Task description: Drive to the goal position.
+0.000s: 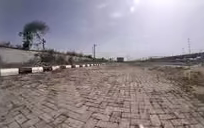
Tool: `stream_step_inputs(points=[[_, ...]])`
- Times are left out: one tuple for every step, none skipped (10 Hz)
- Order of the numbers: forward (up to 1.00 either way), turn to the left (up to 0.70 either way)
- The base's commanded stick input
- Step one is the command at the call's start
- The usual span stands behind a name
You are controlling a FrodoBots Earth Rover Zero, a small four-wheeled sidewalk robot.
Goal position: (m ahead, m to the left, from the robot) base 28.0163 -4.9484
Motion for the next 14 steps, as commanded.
stream_step_inputs(points=[[1.00, 0.00], [1.00, 0.00], [1.00, 0.00], [1.00, 0.00], [1.00, 0.00], [1.00, 0.00], [1.00, 0.00], [1.00, 0.00], [1.00, 0.00], [1.00, 0.00], [1.00, 0.00], [1.00, 0.00], [1.00, 0.00], [1.00, 0.00]])
